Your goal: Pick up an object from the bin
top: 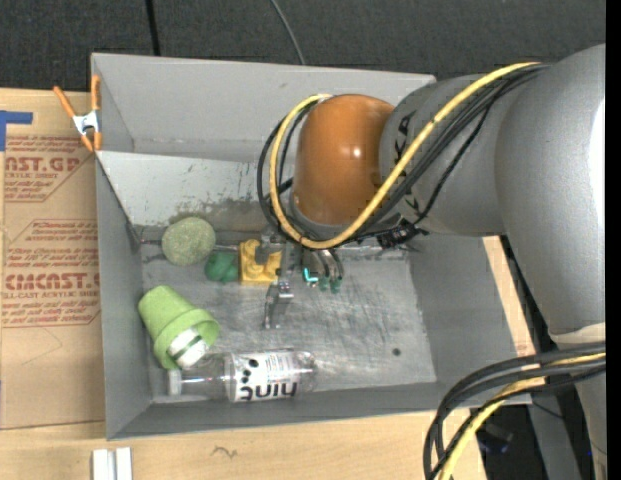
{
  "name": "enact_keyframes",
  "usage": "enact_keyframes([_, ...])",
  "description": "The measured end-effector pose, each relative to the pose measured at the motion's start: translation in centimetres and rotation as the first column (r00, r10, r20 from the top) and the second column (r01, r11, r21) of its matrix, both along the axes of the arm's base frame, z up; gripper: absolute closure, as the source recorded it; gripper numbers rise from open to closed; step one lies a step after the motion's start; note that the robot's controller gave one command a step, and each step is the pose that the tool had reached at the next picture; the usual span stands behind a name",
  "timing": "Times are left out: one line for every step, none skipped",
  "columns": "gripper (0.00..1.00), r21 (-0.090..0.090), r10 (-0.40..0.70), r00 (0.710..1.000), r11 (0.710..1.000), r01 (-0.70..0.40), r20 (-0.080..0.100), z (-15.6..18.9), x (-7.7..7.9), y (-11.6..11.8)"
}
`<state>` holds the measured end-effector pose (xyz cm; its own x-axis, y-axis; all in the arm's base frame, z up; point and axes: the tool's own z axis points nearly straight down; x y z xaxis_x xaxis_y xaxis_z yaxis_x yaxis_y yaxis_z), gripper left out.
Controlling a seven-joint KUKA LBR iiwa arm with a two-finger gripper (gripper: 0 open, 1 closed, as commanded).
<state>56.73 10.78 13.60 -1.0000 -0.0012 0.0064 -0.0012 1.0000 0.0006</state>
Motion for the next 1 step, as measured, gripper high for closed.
enact_keyframes([0.0, 0.0, -0.001, 1.0, 1.0, 0.001, 0.007, 0.41, 0.21, -0.04])
